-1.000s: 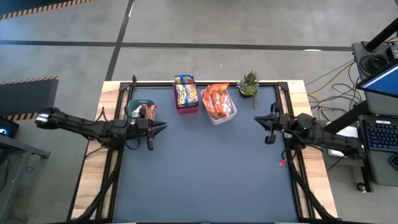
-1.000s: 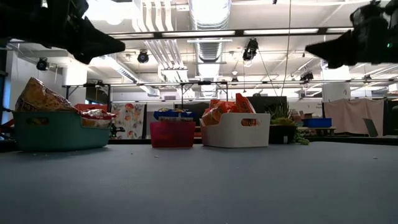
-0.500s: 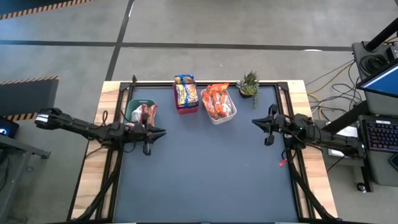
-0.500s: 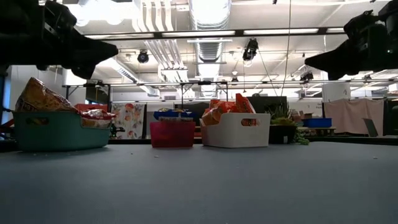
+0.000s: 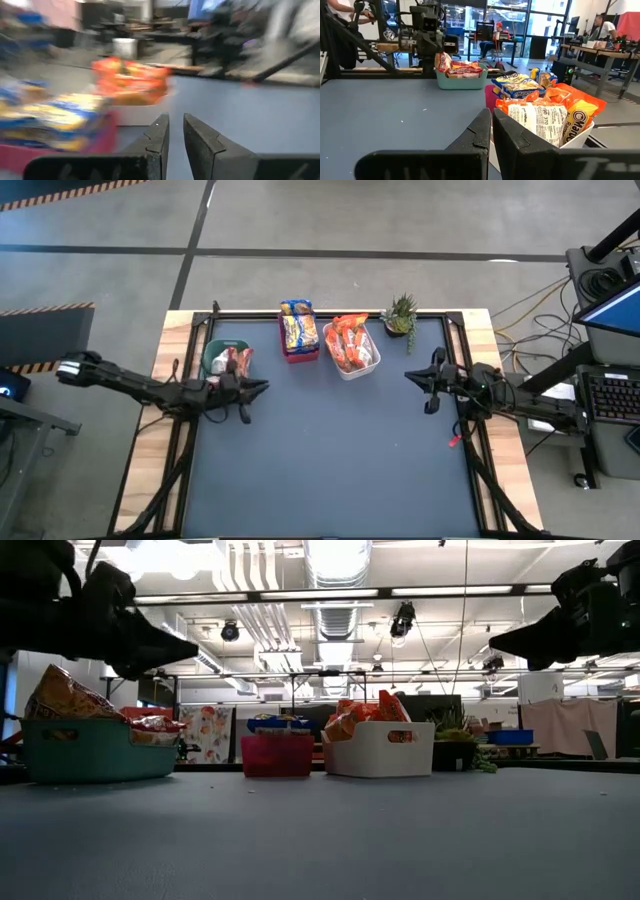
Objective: Sort Maruchan noodles
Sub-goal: Return to Home Position
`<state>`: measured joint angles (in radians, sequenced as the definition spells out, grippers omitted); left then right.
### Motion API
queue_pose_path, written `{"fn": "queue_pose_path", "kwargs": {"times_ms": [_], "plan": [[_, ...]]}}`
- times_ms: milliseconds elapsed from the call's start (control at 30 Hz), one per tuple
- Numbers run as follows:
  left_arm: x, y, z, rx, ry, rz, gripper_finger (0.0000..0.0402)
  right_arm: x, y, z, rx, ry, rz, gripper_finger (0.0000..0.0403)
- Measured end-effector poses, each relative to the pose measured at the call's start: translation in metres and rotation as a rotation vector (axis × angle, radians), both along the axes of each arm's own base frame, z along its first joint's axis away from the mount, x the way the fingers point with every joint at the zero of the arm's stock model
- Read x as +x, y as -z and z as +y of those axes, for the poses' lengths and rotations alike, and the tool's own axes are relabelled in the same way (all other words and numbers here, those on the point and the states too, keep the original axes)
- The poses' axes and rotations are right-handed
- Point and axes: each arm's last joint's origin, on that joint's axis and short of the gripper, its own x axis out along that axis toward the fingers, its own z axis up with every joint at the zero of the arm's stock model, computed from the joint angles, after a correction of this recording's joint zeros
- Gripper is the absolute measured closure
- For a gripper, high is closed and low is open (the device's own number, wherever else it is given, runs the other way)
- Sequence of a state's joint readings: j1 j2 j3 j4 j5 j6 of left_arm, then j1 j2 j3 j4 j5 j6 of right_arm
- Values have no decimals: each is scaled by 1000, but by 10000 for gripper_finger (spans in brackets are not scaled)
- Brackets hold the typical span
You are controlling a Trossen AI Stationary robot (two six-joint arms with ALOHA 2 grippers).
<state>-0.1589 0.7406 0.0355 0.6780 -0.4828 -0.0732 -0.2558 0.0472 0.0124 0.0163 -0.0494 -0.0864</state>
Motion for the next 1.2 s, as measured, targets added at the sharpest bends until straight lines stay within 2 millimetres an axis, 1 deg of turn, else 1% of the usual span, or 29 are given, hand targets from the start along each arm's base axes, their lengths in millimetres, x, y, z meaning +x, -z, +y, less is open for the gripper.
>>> {"fn": "queue_pose_path", "kwargs": {"times_ms": [67,100,167,200,233,267,367,467,533,700,800,900,967,1067,1200], "plan": [[0,-1,3,72,-121,16,362,0,0,0,0,0,0,394],[1,-5,5,64,-178,-4,362,0,0,0,0,0,0,394],[3,-10,5,14,-228,-44,362,0,0,0,0,-1,-1,394],[4,-11,5,-44,-239,-68,362,0,0,0,0,0,-1,394],[6,-14,5,-151,-242,-122,362,0,0,0,0,-1,-1,394],[7,-18,6,-195,-251,-160,362,0,0,0,0,-1,-1,394],[6,-37,6,-135,-259,-229,362,0,0,0,0,-1,0,394],[-1,-49,7,-63,-248,-257,362,0,0,0,0,-1,-1,394],[-8,-55,6,-37,-211,-275,362,0,0,0,0,-1,-2,394],[-26,-52,6,-99,-174,-230,362,0,0,0,0,-1,-1,394],[-37,-52,7,-143,-143,-253,362,0,0,0,0,-1,-1,394],[-44,-49,7,-136,-80,-281,362,0,0,0,0,-1,-1,394],[-47,-44,7,-126,-67,-297,362,0,0,0,0,-1,-1,394],[-50,-27,8,-132,-73,-316,362,0,0,0,0,-1,-1,394],[-54,-22,10,-156,-109,-301,362,0,0,0,0,-2,-1,394]]}}
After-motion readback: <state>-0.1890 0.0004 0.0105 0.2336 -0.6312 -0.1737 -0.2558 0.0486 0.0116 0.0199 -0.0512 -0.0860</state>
